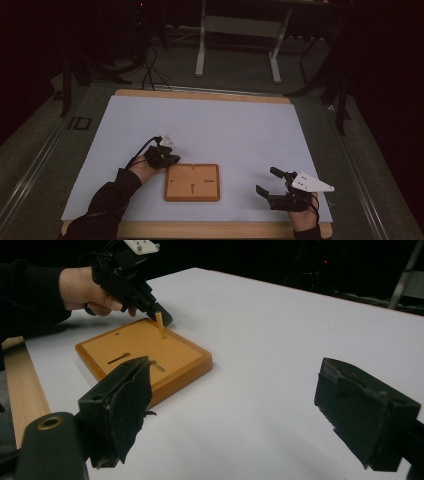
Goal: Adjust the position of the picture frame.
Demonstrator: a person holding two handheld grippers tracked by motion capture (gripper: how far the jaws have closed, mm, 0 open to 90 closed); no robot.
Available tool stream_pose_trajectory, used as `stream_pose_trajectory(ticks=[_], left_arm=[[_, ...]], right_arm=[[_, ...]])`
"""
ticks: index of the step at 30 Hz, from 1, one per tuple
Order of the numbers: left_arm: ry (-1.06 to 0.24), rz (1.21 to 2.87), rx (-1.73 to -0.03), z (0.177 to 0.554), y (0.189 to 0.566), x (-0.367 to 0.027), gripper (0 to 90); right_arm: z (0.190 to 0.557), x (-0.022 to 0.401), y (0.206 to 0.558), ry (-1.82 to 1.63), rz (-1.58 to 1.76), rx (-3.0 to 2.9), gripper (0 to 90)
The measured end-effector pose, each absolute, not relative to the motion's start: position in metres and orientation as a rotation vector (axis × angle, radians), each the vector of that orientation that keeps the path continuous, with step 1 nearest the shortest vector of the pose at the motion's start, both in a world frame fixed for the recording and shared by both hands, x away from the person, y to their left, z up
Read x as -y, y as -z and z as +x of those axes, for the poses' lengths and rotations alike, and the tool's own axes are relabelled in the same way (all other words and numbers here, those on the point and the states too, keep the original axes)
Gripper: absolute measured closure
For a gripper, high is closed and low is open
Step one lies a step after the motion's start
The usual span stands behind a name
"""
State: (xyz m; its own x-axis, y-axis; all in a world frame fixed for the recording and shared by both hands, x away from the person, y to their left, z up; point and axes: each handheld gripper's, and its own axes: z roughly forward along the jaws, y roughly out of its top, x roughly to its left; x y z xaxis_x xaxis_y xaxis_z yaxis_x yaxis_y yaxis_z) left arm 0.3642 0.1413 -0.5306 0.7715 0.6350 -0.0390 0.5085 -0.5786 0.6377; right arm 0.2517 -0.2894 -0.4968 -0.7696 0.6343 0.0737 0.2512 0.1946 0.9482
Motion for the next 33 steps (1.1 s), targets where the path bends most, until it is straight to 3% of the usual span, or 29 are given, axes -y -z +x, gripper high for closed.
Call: stream_pose_trajectory(ticks=[8,21,33], left_arm=[[-0.260,2.287,-0.846,0.364,0.528,-0.146,89.8],[-0.197,2.164,-0.841,0.356,0.505,-0.159,70.0],[-0.154,2.105,-0.736,0.333,0.491,-0.156,67.9]], right_arm=[[0.252,0.288,0.497,-1.598,0.826,-2.147,14.8],[0.252,0.286,0.496,-1.589,0.810,-2.149,14.8],[0.248,0.284,0.490,-1.599,0.770,-2.101,15.2]])
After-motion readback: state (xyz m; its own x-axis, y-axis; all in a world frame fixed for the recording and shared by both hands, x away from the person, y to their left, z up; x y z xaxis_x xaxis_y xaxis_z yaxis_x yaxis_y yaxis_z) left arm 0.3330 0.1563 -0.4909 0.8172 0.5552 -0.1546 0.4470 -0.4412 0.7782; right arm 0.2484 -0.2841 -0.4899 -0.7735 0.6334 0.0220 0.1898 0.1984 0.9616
